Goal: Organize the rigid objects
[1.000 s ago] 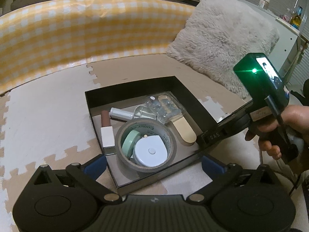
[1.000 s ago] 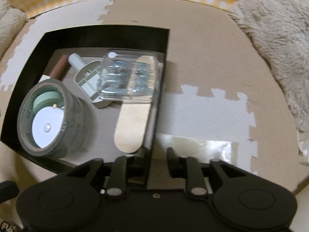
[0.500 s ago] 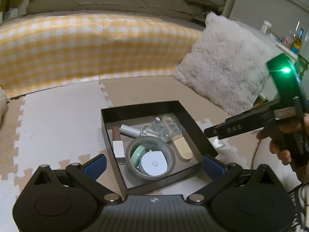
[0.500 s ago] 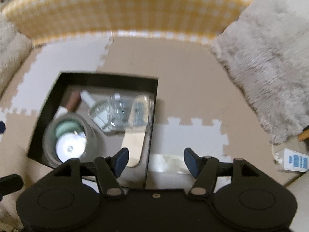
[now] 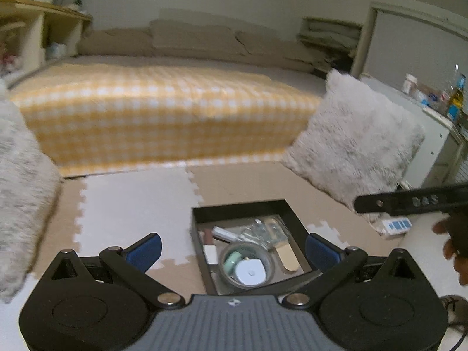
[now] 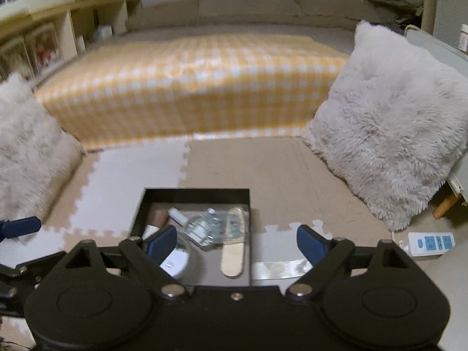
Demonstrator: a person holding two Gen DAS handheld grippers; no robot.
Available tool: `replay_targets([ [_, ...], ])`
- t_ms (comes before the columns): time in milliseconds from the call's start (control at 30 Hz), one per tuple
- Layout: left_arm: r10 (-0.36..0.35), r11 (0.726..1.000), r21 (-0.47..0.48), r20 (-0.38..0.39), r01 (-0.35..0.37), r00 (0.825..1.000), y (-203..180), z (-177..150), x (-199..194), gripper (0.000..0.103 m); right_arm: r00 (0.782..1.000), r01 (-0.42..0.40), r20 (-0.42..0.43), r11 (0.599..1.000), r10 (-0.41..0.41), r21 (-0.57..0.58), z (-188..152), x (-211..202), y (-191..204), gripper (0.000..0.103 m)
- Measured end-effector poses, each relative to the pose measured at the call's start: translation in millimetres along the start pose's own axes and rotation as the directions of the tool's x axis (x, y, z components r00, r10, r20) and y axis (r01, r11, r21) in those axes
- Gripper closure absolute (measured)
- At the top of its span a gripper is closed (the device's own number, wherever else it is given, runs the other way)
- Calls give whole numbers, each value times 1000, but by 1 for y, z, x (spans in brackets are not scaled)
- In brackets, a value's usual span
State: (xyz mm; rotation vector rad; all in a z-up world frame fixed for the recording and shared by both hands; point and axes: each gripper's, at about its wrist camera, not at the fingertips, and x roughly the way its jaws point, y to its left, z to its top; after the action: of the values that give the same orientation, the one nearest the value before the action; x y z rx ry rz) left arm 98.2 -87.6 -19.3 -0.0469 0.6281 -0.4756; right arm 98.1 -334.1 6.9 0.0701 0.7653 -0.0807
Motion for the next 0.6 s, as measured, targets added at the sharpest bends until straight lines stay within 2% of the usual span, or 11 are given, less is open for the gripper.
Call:
replay_targets([
  [300,105,994,-18,46,-104,993,4,-8,-43,0,996,-8,93,1000,6,23,-24,-50,17,4],
  [367,131,991,-17,50,-131,990,5,-11,-48,0,995,-22,99,999,18,35,-31,-59,20,3],
  [600,159,987,-33,43,-158,986,15,-22,-61,0,995,-65,86,996,59,65,-59,-77,33,3],
])
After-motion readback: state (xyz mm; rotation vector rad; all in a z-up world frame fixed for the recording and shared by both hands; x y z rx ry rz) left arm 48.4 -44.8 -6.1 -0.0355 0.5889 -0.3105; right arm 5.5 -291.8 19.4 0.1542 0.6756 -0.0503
